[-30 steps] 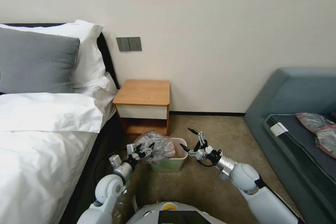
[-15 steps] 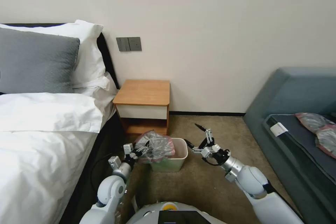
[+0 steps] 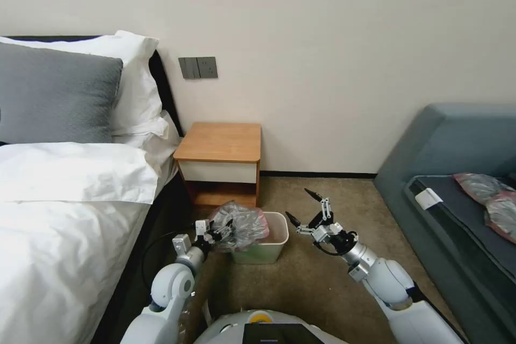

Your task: Pick up the garbage bag from the table and place it over the trash can.

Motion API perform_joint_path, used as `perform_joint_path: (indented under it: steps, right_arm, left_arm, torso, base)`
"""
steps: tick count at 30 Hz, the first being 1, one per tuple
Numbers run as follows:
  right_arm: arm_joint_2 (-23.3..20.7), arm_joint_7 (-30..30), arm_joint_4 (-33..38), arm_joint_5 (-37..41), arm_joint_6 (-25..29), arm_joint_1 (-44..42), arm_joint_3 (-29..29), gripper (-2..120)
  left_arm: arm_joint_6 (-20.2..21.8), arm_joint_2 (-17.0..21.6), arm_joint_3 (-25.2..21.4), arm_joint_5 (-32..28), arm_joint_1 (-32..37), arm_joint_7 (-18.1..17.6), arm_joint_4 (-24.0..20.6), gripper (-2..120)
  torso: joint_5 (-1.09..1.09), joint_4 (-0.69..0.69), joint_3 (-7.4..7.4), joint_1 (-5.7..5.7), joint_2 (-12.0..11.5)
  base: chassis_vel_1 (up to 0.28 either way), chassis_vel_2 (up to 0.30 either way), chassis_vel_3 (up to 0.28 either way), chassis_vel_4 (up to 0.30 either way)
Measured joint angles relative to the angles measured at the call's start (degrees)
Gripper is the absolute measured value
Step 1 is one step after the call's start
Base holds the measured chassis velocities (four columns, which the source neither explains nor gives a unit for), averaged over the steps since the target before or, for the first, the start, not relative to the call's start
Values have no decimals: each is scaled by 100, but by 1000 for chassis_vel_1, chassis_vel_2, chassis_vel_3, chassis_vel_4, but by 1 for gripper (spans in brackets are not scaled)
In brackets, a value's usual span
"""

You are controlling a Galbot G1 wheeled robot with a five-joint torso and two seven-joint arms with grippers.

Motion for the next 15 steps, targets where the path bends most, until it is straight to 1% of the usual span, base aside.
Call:
perform_joint_path:
  steps: [2, 5, 7, 8, 9, 11, 12, 14, 15]
  right_arm:
    - [31, 28, -10, 11, 33, -47, 20, 100]
    - [52, 43, -13, 24, 56, -83, 47, 100]
    - [67, 62, -2, 51, 85, -128, 102, 100]
    - [67, 62, -2, 51, 85, -128, 102, 100]
    - [69, 63, 16, 62, 89, -141, 121, 100]
    - [83, 63, 67, 99, 91, -174, 169, 100]
    - [83, 63, 67, 99, 91, -174, 169, 100]
    - [119, 63, 89, 127, 105, -214, 229, 100]
    - [136, 65, 94, 135, 115, -235, 253, 100]
  left_arm:
    - [51, -16, -8, 0, -24, -46, 21, 81]
    - [84, -26, -10, -4, -25, -84, 39, 80]
    - [337, -48, -16, -10, -51, -157, 43, 78]
    - [337, -48, -16, -10, -51, -157, 43, 78]
    - [422, -55, -18, -13, -70, -165, 43, 78]
    - [537, -69, -25, -17, -121, -166, 59, 86]
    - [537, -69, -25, -17, -121, -166, 59, 86]
    - [611, -78, -27, -13, -162, -164, 118, 95]
    - [639, -79, -28, -10, -169, -159, 137, 96]
  torso:
    - [0, 0, 0, 0, 0]
    - [0, 0, 0, 0, 0]
    - [0, 0, 0, 0, 0]
    - [0, 0, 0, 0, 0]
    - [0, 0, 0, 0, 0]
    - [0, 0, 0, 0, 0]
    - [0, 0, 0, 0, 0]
    - [0, 0, 0, 0, 0]
    - [0, 0, 0, 0, 0]
  base:
    - [0, 0, 0, 0]
    - [0, 0, 0, 0]
    - [0, 0, 0, 0]
    - [0, 0, 0, 0]
    - [0, 0, 0, 0]
    - [0, 0, 0, 0]
    - [0, 0, 0, 0]
    - [0, 0, 0, 0]
    - [0, 0, 0, 0]
